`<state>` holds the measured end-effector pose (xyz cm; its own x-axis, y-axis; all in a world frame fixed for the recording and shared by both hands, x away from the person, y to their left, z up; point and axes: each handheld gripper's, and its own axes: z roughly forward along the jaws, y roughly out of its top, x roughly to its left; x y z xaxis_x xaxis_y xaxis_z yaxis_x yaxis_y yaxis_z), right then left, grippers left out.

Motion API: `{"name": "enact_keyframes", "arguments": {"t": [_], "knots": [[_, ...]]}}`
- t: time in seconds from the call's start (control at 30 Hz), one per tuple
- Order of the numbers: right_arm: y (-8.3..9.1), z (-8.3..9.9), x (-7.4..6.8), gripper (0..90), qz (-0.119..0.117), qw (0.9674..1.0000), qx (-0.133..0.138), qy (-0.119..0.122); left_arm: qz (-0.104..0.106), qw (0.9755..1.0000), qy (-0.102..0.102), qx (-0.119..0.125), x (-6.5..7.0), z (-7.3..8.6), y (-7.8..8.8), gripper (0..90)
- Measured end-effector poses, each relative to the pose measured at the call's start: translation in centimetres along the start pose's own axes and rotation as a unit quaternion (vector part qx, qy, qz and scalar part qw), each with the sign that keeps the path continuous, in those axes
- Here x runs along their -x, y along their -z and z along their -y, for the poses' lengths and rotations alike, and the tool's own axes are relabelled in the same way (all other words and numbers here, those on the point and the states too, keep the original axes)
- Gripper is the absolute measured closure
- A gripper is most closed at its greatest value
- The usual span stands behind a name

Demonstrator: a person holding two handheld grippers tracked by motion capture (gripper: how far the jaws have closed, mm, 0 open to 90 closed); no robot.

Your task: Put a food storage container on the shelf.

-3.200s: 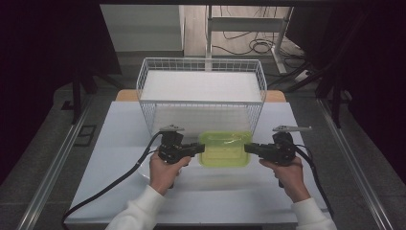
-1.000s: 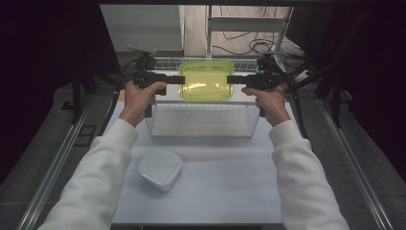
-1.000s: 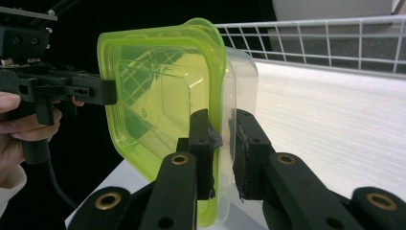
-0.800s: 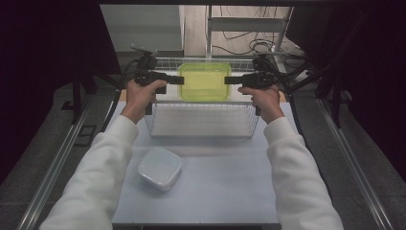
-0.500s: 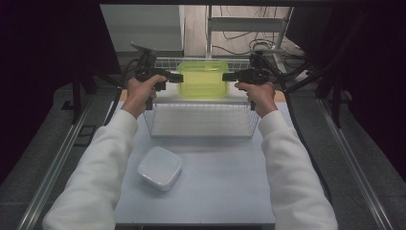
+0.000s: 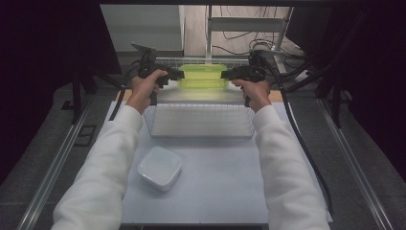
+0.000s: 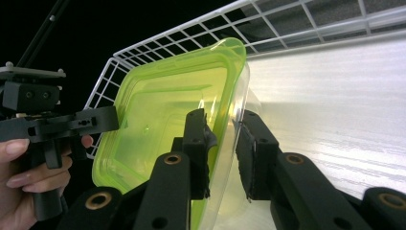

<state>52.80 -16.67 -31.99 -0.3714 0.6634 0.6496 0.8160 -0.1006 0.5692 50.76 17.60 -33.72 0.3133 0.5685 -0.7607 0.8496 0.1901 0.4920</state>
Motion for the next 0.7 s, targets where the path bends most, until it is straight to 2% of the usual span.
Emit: {"name": "enact_keyframes", "arguments": {"t": [0.2,0.33,0.43,0.57,0.7], "knots": [[0.0,0.1,0.1,72.5,0.001,1.0,0.002,-0.002,0.0,1.0,-0.002,0.005,0.0,0.0,-0.1,73.7],[0.0,0.2,0.1,71.1,0.003,1.0,0.005,-0.002,-0.012,0.9999,-0.008,0.007,0.0,0.1,-0.2,69.7],[0.3,0.2,0.1,62.0,0.01,0.9999,0.012,0.007,-0.019,0.9996,-0.018,0.009,0.0,0.2,-0.2,56.2],[0.7,0.2,-0.1,50.1,0.017,0.9992,0.026,0.023,-0.031,0.9982,-0.037,0.034,0.6,0.3,0.2,37.1],[1.4,0.4,-0.6,45.4,0.011,0.9986,0.04,0.031,-0.024,0.9969,-0.057,0.049,1.2,0.4,1.0,30.2]]}}
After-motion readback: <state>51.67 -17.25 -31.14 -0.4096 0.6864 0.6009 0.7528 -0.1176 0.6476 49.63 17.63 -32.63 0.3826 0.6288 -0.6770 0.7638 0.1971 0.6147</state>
